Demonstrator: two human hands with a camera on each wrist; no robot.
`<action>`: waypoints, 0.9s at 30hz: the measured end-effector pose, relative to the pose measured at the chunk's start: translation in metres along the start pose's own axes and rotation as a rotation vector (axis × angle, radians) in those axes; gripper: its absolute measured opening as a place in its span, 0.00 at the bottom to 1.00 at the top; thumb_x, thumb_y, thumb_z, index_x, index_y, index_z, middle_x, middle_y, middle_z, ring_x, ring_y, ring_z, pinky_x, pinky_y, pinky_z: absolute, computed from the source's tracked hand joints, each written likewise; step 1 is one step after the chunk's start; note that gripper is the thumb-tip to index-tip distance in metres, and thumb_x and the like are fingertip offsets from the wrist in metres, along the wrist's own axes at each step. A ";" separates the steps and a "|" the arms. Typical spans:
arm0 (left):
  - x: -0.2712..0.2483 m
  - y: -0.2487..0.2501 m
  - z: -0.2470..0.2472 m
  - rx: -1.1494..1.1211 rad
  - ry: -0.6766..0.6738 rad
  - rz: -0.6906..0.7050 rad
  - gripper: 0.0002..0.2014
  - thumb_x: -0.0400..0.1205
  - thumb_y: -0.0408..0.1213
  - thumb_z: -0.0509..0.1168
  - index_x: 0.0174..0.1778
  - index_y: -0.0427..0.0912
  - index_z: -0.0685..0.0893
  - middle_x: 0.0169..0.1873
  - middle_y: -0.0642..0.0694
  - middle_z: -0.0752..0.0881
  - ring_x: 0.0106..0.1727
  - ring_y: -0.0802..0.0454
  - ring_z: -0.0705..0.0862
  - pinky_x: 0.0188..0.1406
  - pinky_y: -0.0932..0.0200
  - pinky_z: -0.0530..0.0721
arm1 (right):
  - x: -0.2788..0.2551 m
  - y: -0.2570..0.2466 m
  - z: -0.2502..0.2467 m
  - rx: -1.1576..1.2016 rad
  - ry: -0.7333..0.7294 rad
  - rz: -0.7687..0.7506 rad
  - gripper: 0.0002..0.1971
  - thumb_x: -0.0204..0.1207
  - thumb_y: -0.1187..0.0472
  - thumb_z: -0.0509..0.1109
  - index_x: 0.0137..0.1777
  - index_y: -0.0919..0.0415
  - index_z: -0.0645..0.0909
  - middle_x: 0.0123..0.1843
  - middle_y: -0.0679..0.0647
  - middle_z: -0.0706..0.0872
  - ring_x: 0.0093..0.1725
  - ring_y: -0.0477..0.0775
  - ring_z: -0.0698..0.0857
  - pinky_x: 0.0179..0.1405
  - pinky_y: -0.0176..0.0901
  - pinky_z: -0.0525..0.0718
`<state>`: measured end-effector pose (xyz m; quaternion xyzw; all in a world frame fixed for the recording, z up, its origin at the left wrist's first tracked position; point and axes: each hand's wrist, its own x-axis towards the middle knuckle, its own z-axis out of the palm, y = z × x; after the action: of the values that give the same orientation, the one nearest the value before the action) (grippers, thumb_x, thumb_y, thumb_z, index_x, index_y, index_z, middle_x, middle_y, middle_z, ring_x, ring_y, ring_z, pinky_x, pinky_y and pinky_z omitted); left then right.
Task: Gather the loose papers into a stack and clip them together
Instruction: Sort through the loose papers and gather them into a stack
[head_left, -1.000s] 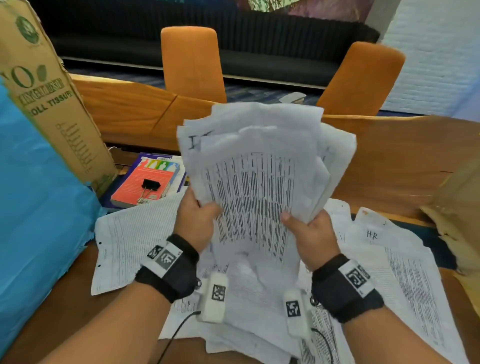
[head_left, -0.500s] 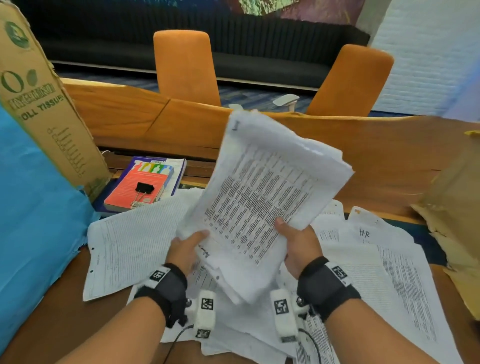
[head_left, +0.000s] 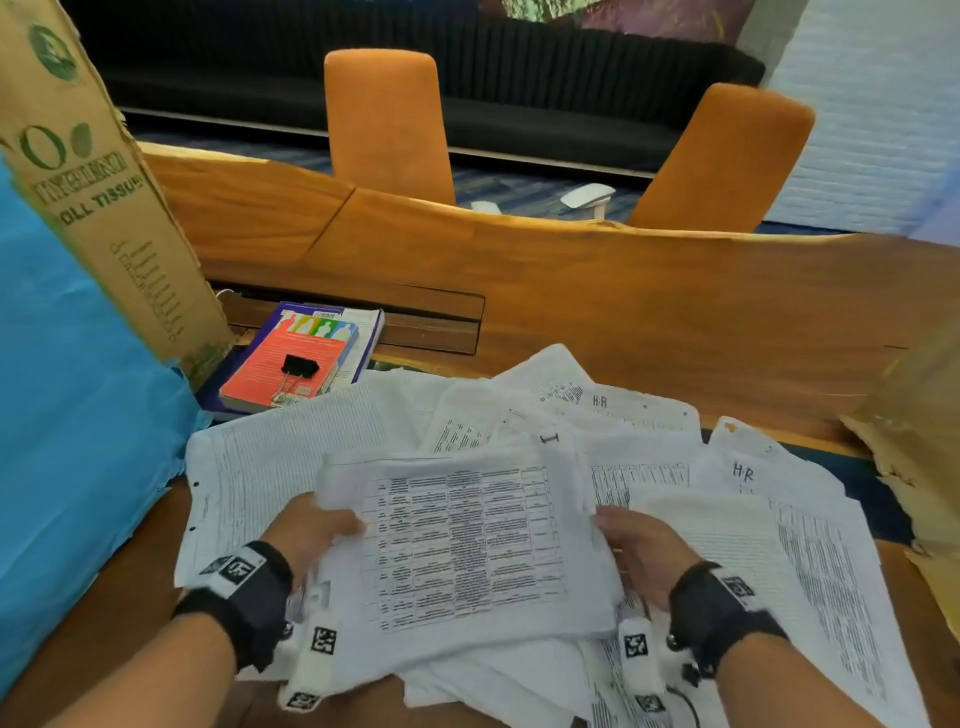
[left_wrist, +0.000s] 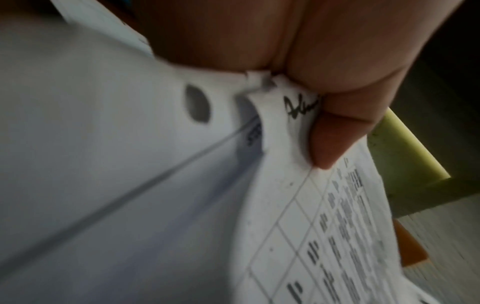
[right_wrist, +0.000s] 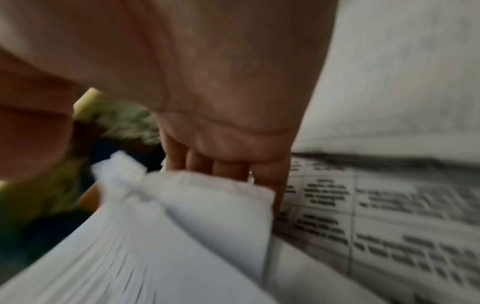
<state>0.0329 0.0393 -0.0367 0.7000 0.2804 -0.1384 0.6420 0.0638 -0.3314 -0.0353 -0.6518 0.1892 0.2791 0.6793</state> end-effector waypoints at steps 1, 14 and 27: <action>-0.003 0.004 0.005 0.024 0.008 0.025 0.10 0.74 0.21 0.70 0.51 0.31 0.88 0.47 0.31 0.92 0.49 0.32 0.90 0.58 0.32 0.85 | -0.002 -0.007 0.009 -0.167 -0.021 -0.025 0.20 0.63 0.59 0.81 0.55 0.65 0.86 0.51 0.61 0.92 0.48 0.63 0.91 0.54 0.57 0.88; -0.003 0.042 0.004 -0.139 -0.049 0.482 0.29 0.54 0.33 0.77 0.53 0.47 0.83 0.46 0.43 0.86 0.48 0.49 0.84 0.44 0.58 0.81 | -0.022 -0.041 0.021 -0.248 0.360 -0.563 0.21 0.71 0.75 0.74 0.58 0.52 0.79 0.53 0.51 0.87 0.57 0.59 0.86 0.53 0.58 0.88; 0.010 0.031 0.006 -0.103 0.030 0.430 0.14 0.70 0.17 0.69 0.43 0.41 0.86 0.31 0.55 0.92 0.44 0.50 0.86 0.45 0.56 0.80 | -0.021 -0.113 0.070 -1.706 0.372 -0.481 0.44 0.76 0.49 0.61 0.87 0.49 0.38 0.89 0.56 0.37 0.86 0.71 0.37 0.82 0.76 0.43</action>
<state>0.0599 0.0350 -0.0174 0.7120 0.1410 0.0266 0.6873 0.1114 -0.2642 0.0714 -0.9904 -0.1165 0.0651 -0.0359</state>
